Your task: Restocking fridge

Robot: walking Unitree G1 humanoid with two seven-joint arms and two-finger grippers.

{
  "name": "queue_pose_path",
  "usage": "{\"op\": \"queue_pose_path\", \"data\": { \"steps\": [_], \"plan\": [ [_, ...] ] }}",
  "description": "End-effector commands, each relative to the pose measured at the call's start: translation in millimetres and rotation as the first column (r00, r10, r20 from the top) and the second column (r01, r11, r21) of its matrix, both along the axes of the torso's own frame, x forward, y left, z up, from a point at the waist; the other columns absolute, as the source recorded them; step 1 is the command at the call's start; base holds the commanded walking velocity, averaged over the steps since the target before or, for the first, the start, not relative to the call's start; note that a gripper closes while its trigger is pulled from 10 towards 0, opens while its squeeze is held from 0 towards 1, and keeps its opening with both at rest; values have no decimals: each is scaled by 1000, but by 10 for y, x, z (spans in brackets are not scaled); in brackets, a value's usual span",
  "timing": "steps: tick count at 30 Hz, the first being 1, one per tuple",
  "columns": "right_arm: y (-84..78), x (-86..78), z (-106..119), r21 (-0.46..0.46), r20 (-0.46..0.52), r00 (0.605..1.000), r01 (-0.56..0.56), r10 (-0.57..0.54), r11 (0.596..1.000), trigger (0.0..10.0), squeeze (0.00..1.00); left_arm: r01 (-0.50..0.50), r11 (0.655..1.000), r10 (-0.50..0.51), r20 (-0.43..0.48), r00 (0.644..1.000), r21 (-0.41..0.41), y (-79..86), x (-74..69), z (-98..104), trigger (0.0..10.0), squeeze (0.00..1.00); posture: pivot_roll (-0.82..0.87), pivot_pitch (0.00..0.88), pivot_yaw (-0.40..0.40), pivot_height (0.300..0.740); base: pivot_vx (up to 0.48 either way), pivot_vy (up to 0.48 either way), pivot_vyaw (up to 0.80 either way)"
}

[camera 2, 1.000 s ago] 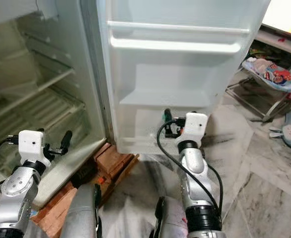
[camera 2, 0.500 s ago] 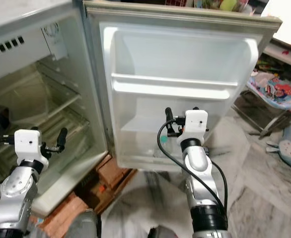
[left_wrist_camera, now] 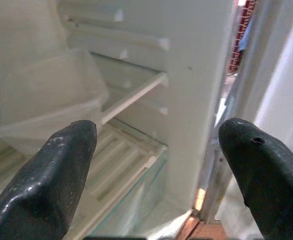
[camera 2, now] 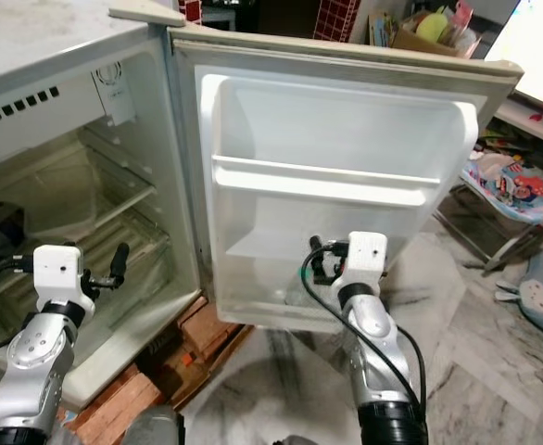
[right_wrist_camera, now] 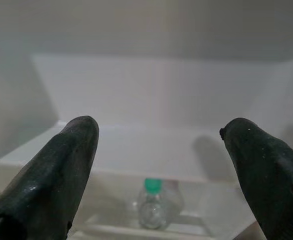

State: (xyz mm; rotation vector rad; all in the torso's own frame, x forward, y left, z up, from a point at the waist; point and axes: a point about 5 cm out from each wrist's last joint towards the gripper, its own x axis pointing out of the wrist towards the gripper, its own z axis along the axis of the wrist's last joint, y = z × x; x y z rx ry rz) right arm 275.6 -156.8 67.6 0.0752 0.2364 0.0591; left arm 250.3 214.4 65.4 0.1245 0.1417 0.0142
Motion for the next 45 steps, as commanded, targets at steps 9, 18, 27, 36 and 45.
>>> {"op": "queue_pose_path", "data": {
  "steps": [9,18,27,36,45],
  "plan": [
    [54,51,174,-88,67,996,-56,62,995,10000,0,32,999,-32,-16,999,29,-38,28,-30,10000,0,132,0,-78,740,0,-425,0],
    [151,106,235,-163,97,986,-117,134,980,10000,0,37,999,-37,-17,999,39,-21,37,-30,10000,0,142,0,-83,740,0,-432,0],
    [31,176,382,-90,222,975,13,7,996,10000,0,37,999,-36,-48,998,34,-40,1,-77,10000,0,165,0,-66,740,126,-336,0],
    [-114,189,304,-68,216,964,173,-155,982,10000,0,106,992,-101,-86,991,62,-5,69,-79,10000,0,160,0,29,740,0,0,0],
    [-130,162,299,-116,225,963,176,-147,978,10000,0,122,989,-116,-76,990,80,49,147,-22,10000,0,141,0,34,740,0,0,0]
  ]
}}
